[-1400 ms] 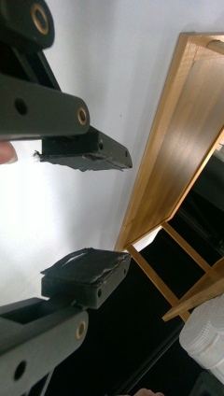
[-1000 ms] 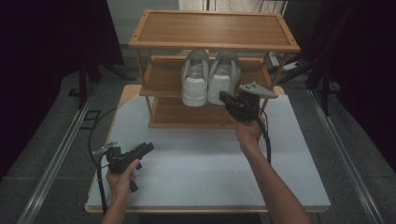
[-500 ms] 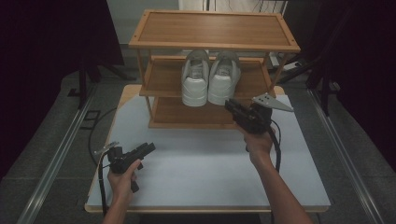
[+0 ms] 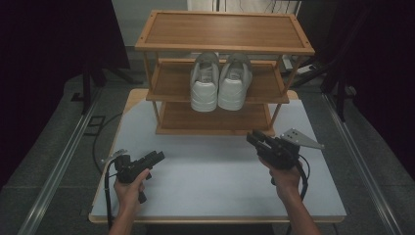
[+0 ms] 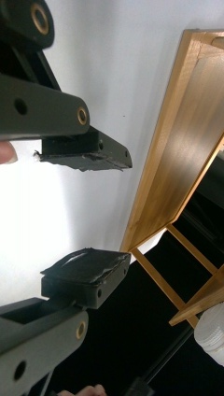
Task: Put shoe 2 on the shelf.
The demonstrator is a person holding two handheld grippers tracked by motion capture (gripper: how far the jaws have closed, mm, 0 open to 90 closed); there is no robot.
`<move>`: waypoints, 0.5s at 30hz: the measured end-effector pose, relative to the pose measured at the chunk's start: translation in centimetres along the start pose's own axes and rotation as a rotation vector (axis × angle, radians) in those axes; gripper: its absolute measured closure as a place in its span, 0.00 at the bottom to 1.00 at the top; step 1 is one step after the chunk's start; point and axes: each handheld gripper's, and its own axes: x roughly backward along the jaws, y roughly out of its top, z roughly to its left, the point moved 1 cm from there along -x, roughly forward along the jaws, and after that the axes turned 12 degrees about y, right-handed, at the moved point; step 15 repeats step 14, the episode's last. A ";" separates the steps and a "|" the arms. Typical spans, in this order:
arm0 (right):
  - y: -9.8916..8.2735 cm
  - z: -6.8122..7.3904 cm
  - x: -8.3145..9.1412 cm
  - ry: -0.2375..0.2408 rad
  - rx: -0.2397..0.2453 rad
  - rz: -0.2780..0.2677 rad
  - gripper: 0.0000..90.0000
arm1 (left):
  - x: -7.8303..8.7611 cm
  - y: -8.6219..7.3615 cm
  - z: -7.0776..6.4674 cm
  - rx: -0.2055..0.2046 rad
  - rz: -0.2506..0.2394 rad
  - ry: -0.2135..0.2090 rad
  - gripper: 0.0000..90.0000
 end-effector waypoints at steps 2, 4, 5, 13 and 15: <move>-0.9 -0.1 0.6 -0.001 -0.005 0.000 0.75 | 0.0 0.0 0.0 -0.004 0.000 0.000 0.54; -1.9 -0.3 1.1 -0.008 -0.010 0.005 0.74 | -0.1 0.0 0.0 -0.008 0.002 0.000 0.54; -2.3 -0.5 1.3 -0.013 -0.012 0.005 0.73 | -0.1 -0.1 -0.1 -0.006 0.004 0.001 0.54; -3.9 -1.5 2.1 -0.021 -0.066 -0.026 0.62 | -0.3 -0.1 -0.2 -0.016 0.010 0.004 0.54; -3.9 -1.5 2.2 -0.015 -0.068 -0.025 0.59 | -0.3 -0.1 -0.3 -0.016 0.011 0.007 0.54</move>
